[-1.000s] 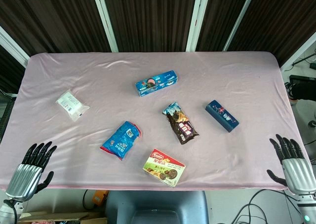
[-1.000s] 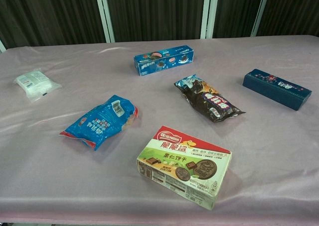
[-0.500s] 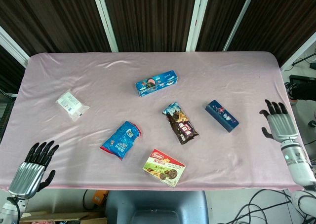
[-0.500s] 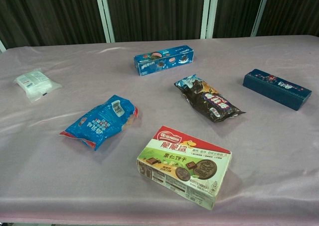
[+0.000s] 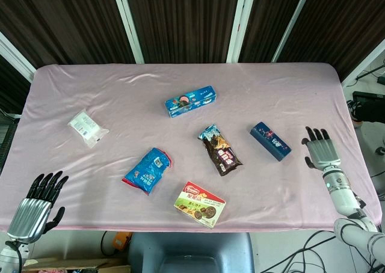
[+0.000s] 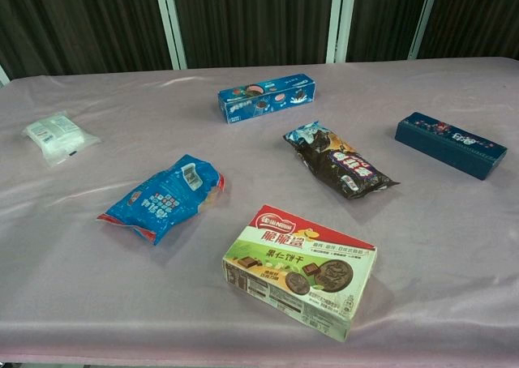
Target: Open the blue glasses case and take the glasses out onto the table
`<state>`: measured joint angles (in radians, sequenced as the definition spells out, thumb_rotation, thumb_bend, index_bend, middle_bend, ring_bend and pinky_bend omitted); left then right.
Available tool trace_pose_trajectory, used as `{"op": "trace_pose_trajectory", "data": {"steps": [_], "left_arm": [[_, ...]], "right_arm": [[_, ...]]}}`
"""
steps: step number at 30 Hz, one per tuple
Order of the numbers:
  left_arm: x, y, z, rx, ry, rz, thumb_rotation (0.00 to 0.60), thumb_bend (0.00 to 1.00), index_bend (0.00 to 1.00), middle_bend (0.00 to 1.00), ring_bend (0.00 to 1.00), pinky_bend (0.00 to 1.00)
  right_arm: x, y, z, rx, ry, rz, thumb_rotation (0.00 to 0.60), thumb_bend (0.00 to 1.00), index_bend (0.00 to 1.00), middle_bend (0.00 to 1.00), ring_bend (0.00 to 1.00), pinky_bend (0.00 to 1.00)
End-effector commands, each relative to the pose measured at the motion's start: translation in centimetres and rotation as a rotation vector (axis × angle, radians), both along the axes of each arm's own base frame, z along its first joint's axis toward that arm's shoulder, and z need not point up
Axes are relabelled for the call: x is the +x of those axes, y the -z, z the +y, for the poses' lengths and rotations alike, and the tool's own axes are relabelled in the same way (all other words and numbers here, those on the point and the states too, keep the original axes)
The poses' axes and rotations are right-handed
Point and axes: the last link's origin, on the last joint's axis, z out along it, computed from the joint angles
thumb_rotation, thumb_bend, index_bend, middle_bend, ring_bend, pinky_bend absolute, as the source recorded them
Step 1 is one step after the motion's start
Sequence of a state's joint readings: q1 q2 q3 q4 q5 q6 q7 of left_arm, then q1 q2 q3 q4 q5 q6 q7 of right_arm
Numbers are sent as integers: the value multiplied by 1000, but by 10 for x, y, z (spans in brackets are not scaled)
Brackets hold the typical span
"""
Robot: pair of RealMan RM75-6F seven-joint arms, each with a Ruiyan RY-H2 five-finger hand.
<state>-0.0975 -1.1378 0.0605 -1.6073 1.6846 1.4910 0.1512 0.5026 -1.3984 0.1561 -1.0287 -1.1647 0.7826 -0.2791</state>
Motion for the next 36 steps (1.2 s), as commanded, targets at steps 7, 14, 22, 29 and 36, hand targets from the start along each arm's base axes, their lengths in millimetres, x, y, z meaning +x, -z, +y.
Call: {"op": "trace_pose_trajectory", "data": {"steps": [7, 14, 22, 29, 36], "left_arm": [[0, 0, -1, 0, 3, -2, 600, 399, 0, 0, 0, 0], [0, 0, -2, -5, 1, -6, 600, 399, 0, 0, 0, 0], [1, 0, -3, -13, 11, -5, 600, 399, 0, 0, 0, 0], [0, -1, -3, -13, 9, -8, 600, 399, 0, 0, 0, 0], [-1, -4, -3, -4, 6, -15, 600, 399, 0, 0, 0, 0]], "right_arm": [[8, 17, 2, 45, 6, -38, 600, 539, 376, 0, 0, 0], [26, 26, 23, 107, -87, -57, 600, 538, 363, 0, 0, 0], [52, 39, 37, 148, -188, -51, 600, 540, 360, 0, 0, 0], [85, 64, 22, 163, -224, -35, 600, 539, 355, 0, 0, 0], [102, 74, 12, 158, -216, -52, 600, 538, 352, 0, 0, 0]]}}
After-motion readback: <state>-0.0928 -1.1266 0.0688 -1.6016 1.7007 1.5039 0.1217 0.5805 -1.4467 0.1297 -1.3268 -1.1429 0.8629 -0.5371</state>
